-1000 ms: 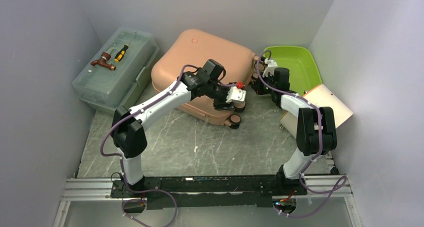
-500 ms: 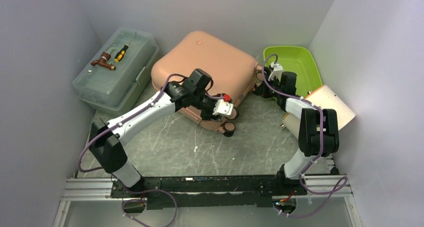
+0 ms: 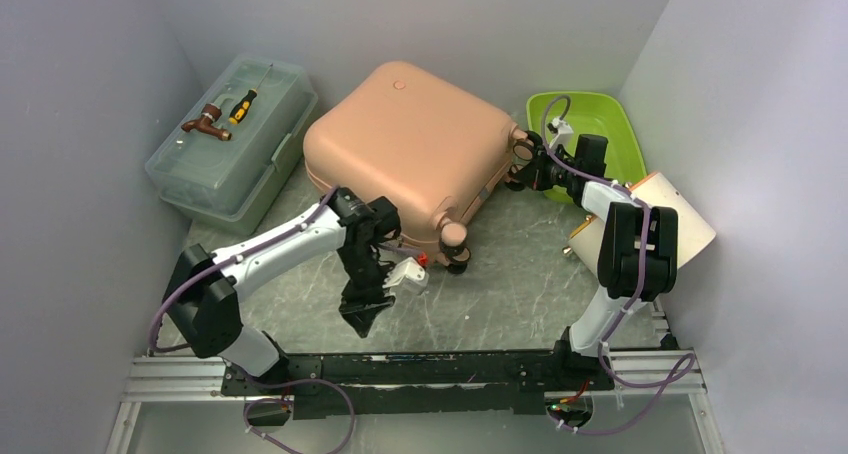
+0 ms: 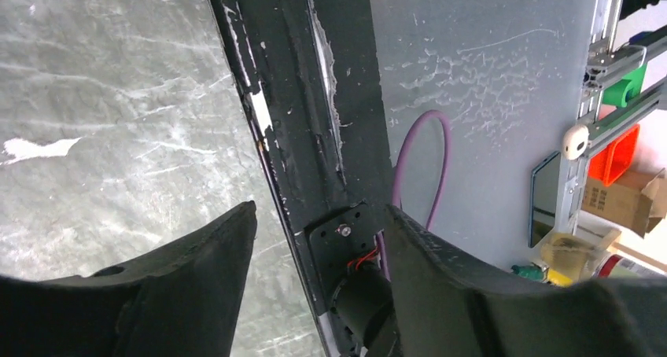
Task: Open, take out, and arrange the luggage
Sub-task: Unzip the luggage at the center of the board.
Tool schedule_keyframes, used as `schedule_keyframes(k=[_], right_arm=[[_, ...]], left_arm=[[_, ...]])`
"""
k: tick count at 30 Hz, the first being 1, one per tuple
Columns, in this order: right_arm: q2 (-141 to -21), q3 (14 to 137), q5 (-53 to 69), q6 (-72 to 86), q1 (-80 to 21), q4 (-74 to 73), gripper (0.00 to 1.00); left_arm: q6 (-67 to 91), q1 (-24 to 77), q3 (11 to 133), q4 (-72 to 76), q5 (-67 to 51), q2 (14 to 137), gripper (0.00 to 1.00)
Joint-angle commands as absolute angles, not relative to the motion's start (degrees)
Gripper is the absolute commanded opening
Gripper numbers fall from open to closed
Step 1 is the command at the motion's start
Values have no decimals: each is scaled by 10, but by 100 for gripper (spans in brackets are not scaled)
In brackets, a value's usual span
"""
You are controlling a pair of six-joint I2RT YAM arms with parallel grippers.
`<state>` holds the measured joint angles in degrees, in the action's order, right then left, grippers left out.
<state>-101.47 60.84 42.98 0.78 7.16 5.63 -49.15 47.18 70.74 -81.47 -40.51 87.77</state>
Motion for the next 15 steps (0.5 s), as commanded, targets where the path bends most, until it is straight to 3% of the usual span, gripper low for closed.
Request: schedule_keyframes(k=[1, 5, 10, 15], right_arm=[[-1007, 627, 429, -6, 83, 68, 0], [-1003, 625, 420, -27, 68, 50, 0], [-998, 618, 417, -18, 62, 61, 0], [-991, 611, 416, -13, 62, 72, 0]], left_arm=[[-462, 456, 769, -826, -405, 841, 73], [-445, 435, 876, -788, -383, 828, 88], [-431, 430, 1016, -775, -411, 876, 99], [-414, 438, 1055, -738, -442, 940, 100]])
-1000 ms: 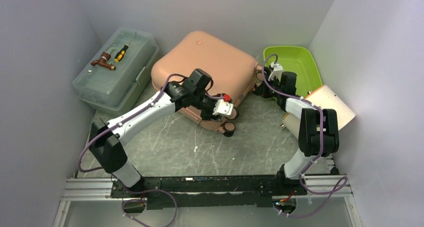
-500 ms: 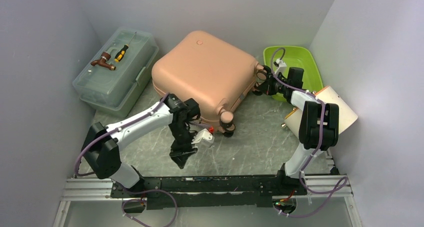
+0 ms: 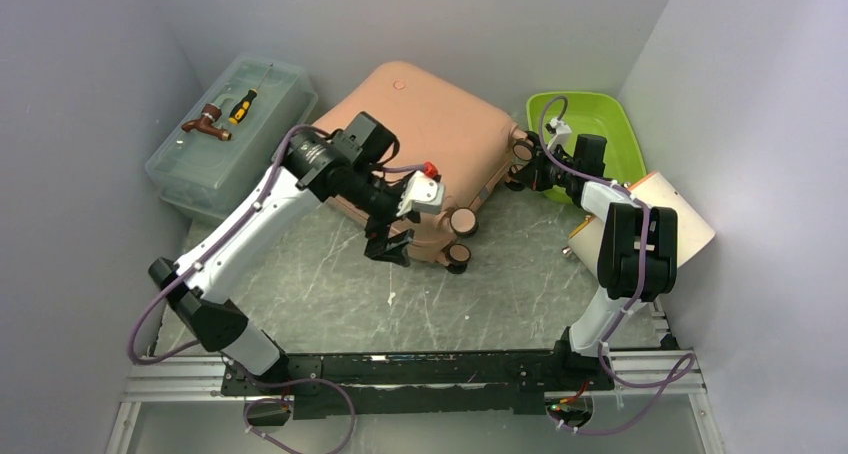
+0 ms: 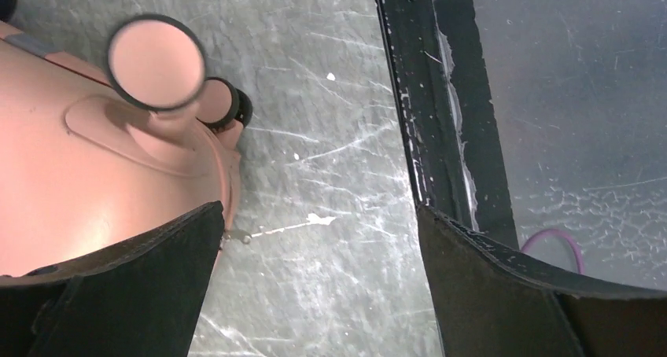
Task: Open, take out, and arrange the luggage
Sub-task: Unzip the luggage at the center of the board.
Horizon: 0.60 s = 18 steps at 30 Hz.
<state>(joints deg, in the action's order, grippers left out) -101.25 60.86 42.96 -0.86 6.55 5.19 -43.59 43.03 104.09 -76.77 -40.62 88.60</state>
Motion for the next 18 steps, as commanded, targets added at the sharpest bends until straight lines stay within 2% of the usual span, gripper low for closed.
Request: schedule_keyframes(k=[1, 12, 18], right_arm=[[-990, 611, 416, -13, 62, 71, 0], [-978, 605, 424, -15, 62, 70, 0], [-969, 600, 428, -21, 62, 66, 0]], left_arm=[[-417, 445, 1054, -727, -433, 952, 99], [-425, 502, 1081, -674, -376, 1065, 99], [-419, 511, 1065, -644, -325, 1064, 100]])
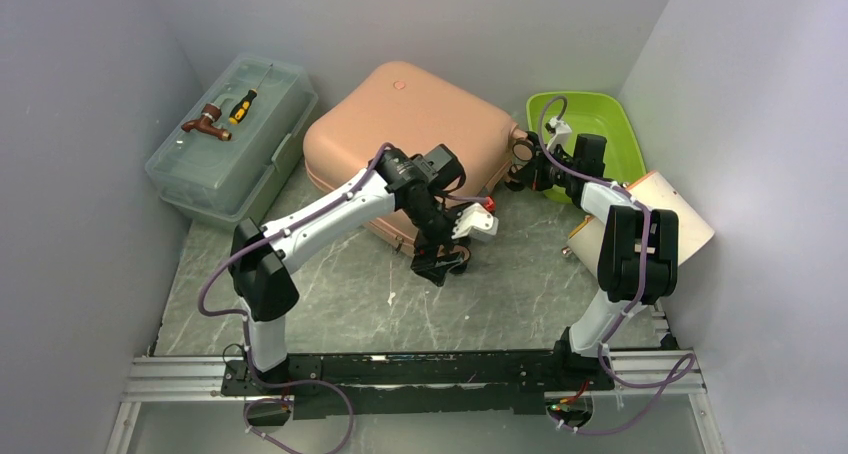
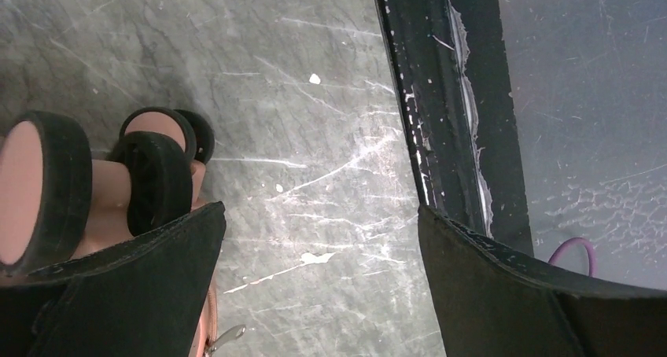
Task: Open, take out, and arrange the luggage
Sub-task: Unzip the luggage at the center of the board.
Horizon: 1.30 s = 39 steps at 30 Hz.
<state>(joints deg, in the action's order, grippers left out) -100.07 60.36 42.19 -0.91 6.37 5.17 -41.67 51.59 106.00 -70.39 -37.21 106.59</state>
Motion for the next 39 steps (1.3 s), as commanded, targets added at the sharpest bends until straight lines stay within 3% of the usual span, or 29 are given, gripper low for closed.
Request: schedule_keyframes(k=[1, 8, 13, 19, 33, 36, 39], right_arm=[[-968, 600, 428, -22, 62, 65, 0], [-965, 599, 429, -21, 63, 64, 0], [-970, 604, 425, -19, 63, 63, 0], [-968, 602, 422, -17, 62, 63, 0], [-968, 606, 424, -17, 63, 59, 0], [-964, 604, 423, -18, 63, 59, 0], [-966, 606, 422, -16, 64, 58, 0]], left_arm=[[-419, 510, 1070, -644, -327, 1056, 100], [-438, 510, 1174, -700, -376, 1000, 100], [-414, 510, 1131, -612, -281, 1003, 100], [-439, 511, 1045, -557, -274, 1028, 99], [-488, 511, 1007, -631, -229, 1060, 100], [-492, 512, 1007, -651, -232, 1070, 96], [-492, 512, 1010, -671, -237, 1081, 84]])
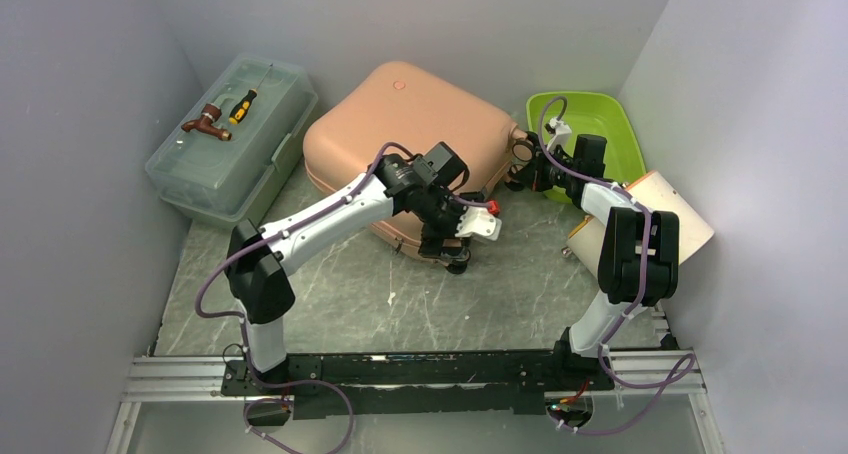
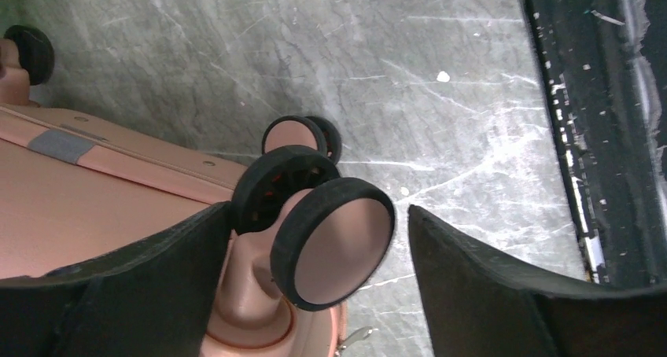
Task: Open, take out, and arrange the luggage
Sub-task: Unzip the luggage at the center of the board.
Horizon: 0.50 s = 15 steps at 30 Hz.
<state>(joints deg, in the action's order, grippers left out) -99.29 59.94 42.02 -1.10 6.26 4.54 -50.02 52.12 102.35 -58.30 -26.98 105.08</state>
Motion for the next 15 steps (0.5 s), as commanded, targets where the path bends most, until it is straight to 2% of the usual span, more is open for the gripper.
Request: schedule_keyframes(k=[1, 7, 8, 9, 10, 15], right_arm=[[-968, 607, 421, -15, 63, 59, 0], [-982, 617, 418, -10, 63, 53, 0], [-983, 618, 417, -9, 63, 52, 0], [-985, 619, 416, -8, 63, 52, 0], [-985, 620, 416, -8, 63, 51, 0], [-987, 621, 414, -6, 63, 52, 0]], left_arm=[[-494, 513, 1011, -680, -240, 1084, 79], [-508, 513, 996, -701, -257, 1085, 29], [-511, 513, 991, -701, -258, 1084, 19], [-514, 512, 985, -701, -258, 1082, 4], [-516, 513, 980, -701, -256, 1080, 0], [-525, 513, 958, -717, -257, 1054, 0]])
